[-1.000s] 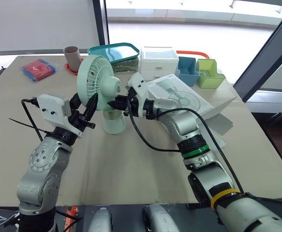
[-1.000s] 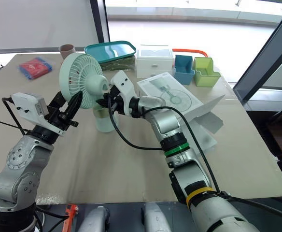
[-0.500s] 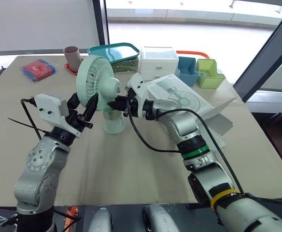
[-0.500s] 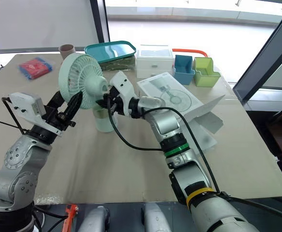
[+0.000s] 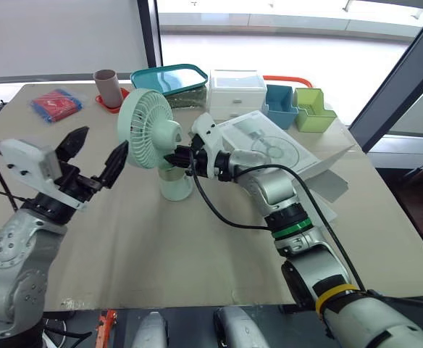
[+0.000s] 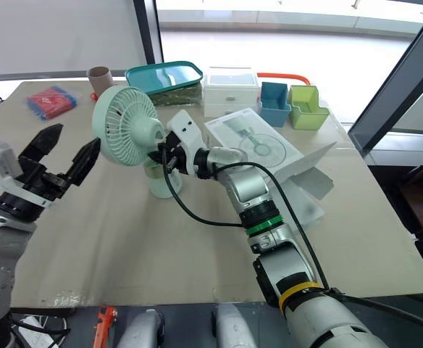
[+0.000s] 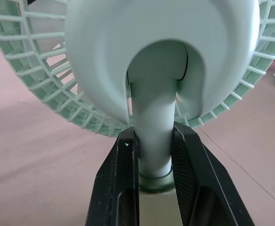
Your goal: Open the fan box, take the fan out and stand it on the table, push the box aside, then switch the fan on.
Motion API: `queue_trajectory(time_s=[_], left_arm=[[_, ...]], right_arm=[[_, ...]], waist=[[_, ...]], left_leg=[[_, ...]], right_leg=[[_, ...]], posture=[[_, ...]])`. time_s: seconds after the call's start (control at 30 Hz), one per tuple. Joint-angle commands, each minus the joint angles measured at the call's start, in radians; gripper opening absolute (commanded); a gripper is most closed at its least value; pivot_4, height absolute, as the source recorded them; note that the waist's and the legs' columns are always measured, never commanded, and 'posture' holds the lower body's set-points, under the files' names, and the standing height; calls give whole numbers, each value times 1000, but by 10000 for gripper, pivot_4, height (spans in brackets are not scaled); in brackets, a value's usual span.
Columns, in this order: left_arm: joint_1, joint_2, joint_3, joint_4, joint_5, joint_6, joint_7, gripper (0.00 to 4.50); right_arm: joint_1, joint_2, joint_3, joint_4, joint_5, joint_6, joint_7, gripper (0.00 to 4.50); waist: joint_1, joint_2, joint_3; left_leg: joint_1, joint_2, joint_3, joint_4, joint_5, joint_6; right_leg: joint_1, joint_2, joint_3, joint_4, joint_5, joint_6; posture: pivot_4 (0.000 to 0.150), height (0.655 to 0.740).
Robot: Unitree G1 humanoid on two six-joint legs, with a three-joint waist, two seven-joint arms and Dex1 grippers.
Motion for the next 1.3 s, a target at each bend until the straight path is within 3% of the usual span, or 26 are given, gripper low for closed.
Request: queue_trajectory(time_s=[0.03,0.17,0.3,0.73,1.0,1.03,1.1,1.17,1.3], left_arm=[[23,103,194,75,-124,30,-66,43818],[62,169,249,193,-118,29,-141,43818],[106,157,224,254,-97,6,-192,43818],[167,188,149,233,-146,66,-313,43818],[195,228,120,227,-178,106,-401,43818],[195,227,111,227,-177,106,-410,40005],[193,229,76,235,-161,101,-438,37753],[193,230,48,244,-139,89,-461,30196],[166,225,-21,277,-103,67,-501,19449]], right_arm=[[-39,-8,-53,-59,44,1,12,3703],[-36,-33,-69,-87,63,33,28,3703],[-17,-67,-82,-147,97,88,45,3703],[171,-185,-72,-522,300,241,219,3703],[240,-228,-75,-603,364,266,257,3703],[247,-231,-77,-610,372,263,263,3703],[258,-235,-81,-618,390,264,267,3703],[267,-238,-80,-623,396,262,273,3703],[291,-252,-65,-630,391,238,291,3703]], waist=[[0,0,0],[-2,1,1],[-3,1,0],[-7,1,0],[-16,1,0],[-16,1,0],[-17,1,0],[-17,1,0],[-17,1,0]], left_leg=[[0,0,0,0,0,0],[0,0,0,0,0,0],[-1,0,0,-1,0,0],[-7,0,0,-1,0,0],[-7,0,0,0,0,0],[-7,0,0,0,0,0],[-7,0,0,0,0,0],[-7,0,0,0,0,0],[-7,0,0,0,0,0]], right_leg=[[0,0,0,0,0,0],[-1,0,0,0,0,0],[-1,0,-1,0,-1,0],[-9,0,0,2,0,-1],[-9,0,0,3,0,-1],[-9,0,0,3,0,-1],[-9,0,0,3,0,-1],[-9,0,0,3,0,-1],[-9,0,0,3,0,-1]], posture=[[1500,7400],[1500,7400],[1500,7400],[1500,7400],[1500,7400],[1500,7400],[1500,7400],[1500,7400],[1500,7400]])
